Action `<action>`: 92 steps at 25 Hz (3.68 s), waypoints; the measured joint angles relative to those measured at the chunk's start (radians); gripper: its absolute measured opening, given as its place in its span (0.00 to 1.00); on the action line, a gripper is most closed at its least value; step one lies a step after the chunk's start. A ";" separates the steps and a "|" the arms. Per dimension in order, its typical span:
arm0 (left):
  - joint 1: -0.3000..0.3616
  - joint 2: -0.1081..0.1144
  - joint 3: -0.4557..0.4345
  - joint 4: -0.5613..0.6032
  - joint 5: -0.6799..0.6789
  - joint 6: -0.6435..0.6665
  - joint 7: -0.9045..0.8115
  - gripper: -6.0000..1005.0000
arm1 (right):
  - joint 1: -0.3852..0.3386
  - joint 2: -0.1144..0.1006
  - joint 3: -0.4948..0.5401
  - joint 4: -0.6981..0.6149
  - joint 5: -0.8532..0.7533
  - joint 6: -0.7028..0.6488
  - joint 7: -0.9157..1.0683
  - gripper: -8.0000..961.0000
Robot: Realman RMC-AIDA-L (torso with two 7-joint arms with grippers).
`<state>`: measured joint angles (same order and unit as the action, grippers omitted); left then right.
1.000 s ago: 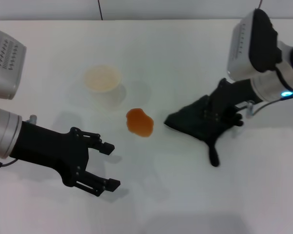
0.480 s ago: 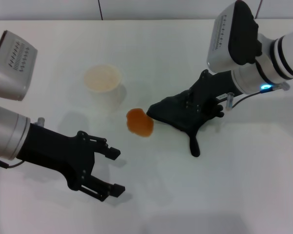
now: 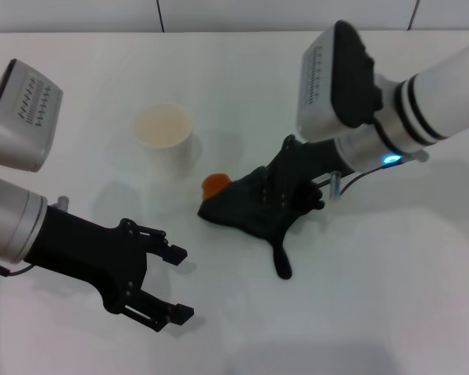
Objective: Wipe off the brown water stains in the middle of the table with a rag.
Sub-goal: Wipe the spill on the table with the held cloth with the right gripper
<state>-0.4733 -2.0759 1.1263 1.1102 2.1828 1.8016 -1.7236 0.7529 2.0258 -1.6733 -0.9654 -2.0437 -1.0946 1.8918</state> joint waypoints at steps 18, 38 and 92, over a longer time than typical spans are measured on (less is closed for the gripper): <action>0.072 0.000 -0.025 0.057 0.003 -0.028 0.009 0.89 | 0.055 0.000 -0.061 0.126 0.024 0.258 -0.057 0.04; 0.078 0.002 -0.025 0.059 0.007 -0.029 0.013 0.89 | 0.057 0.002 -0.266 0.041 0.113 0.226 -0.064 0.04; 0.071 -0.001 -0.026 0.056 -0.004 -0.035 0.015 0.89 | 0.085 0.002 -0.418 0.059 0.201 0.319 -0.145 0.04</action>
<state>-0.4023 -2.0770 1.0999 1.1662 2.1790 1.7666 -1.7082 0.8378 2.0279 -2.0912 -0.9062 -1.8430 -0.7752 1.7466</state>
